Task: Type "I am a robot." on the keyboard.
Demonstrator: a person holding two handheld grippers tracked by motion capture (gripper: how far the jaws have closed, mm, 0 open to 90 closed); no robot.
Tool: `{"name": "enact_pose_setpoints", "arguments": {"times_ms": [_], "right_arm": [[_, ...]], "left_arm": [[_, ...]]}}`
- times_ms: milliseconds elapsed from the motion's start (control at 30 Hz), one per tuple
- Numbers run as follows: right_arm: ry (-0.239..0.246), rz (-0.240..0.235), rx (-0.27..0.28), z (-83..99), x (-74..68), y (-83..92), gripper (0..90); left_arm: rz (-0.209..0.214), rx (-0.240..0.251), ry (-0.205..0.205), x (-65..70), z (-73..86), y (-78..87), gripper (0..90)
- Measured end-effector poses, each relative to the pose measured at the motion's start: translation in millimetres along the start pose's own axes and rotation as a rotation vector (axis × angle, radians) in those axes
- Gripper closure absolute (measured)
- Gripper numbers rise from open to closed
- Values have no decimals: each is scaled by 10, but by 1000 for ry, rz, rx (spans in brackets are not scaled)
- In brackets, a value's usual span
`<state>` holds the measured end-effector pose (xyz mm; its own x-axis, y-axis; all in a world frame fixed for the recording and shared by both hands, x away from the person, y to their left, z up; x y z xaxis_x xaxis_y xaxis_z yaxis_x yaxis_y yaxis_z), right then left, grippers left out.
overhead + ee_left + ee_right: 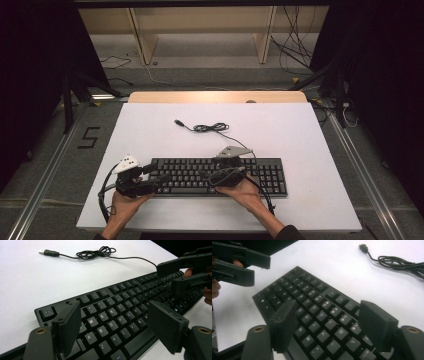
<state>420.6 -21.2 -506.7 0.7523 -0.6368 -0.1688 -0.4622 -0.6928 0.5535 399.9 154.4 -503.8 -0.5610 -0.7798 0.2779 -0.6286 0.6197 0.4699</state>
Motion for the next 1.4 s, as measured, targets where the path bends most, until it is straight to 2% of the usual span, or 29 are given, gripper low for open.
{"name": "enact_pose_setpoints", "arguments": {"times_ms": [133, 400, 467, 533, 567, 600, 633, 700, 800, 833, 867, 900, 1167, 1400], "right_arm": [[11, -33, -1, -22, -77, -35, 236], [39, -70, 22, -54, -197, -36, 236], [43, -75, 30, -63, -225, -42, 268], [61, -86, 26, -60, -273, -62, 346], [61, -86, 26, -60, -273, -62, 346], [71, -96, 24, -57, -302, -86, 428], [71, -96, 24, -57, -302, -86, 428], [87, -97, 14, -46, -322, -115, 498], [95, -104, -14, -9, -363, -170, 661], [95, -104, -14, -9, -363, -170, 661], [97, -100, -22, 5, -369, -199, 720], [97, -100, -22, 5, -369, -199, 720], [110, -92, -67, 72, -390, -285, 896], [116, -86, -93, 113, -406, -353, 900]], "left_arm": [[-3, 11, 4, -9, -11, 10, 271], [-4, 26, 4, -6, -30, 28, 271], [-3, 29, 4, -3, -33, 31, 271], [-2, 32, 6, 0, -37, 37, 271], [-2, 34, 6, 1, -39, 39, 271], [-2, 35, 7, 2, -40, 41, 272], [-3, 36, 7, 3, -41, 41, 272], [-2, 39, 9, 6, -44, 43, 271], [-3, 39, 5, 7, -44, 48, 272], [-3, 40, 5, 7, -45, 50, 272], [-3, 41, 5, 8, -46, 51, 272], [-4, 41, 5, 7, -47, 52, 272], [-6, 42, 6, 1, -41, 74, 273], [-6, 39, 6, 4, -34, 70, 273]]}}
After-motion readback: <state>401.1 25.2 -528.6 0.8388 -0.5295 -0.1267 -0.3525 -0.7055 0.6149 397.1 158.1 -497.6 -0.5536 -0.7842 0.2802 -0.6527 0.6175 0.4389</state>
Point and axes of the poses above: each handheld gripper's, and its own axes: y roughly backward along the jaws, z roughly out of its underside, x roughly to its right, the point moved 10 cm from there along -y, roughly forward along the jaws, and after that the axes turned 1 degree about y, right-handed, at the moved point
